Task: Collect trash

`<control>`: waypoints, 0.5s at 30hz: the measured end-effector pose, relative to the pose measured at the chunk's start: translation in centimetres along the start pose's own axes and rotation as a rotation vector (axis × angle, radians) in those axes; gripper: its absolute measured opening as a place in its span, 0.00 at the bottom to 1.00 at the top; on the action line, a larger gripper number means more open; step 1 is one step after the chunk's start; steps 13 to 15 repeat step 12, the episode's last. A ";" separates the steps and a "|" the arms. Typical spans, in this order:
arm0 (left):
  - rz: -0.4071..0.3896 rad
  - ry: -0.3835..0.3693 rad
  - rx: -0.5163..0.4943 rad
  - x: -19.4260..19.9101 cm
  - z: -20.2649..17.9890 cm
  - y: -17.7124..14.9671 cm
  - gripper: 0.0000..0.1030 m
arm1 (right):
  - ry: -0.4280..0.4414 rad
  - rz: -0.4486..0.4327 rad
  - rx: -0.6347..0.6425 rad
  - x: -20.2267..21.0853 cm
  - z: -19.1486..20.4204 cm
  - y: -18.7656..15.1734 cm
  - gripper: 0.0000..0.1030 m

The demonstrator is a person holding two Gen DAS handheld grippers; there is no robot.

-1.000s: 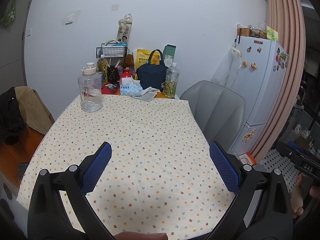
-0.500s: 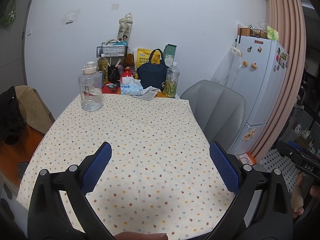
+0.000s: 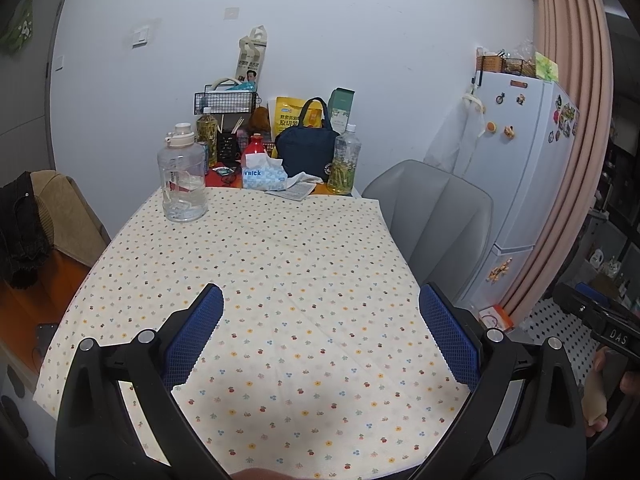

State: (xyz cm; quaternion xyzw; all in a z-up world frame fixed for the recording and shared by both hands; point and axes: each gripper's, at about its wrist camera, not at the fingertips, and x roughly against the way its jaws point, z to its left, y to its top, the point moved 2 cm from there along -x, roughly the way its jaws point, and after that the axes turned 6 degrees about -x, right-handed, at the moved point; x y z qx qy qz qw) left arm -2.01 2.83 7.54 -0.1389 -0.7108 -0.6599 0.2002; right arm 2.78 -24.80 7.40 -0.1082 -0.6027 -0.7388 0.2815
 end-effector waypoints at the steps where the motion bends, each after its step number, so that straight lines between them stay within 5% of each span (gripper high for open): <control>1: 0.001 0.000 -0.002 0.0 0.0 0.0 0.94 | 0.000 -0.001 -0.001 0.0 0.0 -0.1 0.93; 15: 0.049 -0.028 0.004 -1.8 0.5 -0.5 0.94 | 0.009 0.047 0.008 -1.6 -0.4 -0.7 0.93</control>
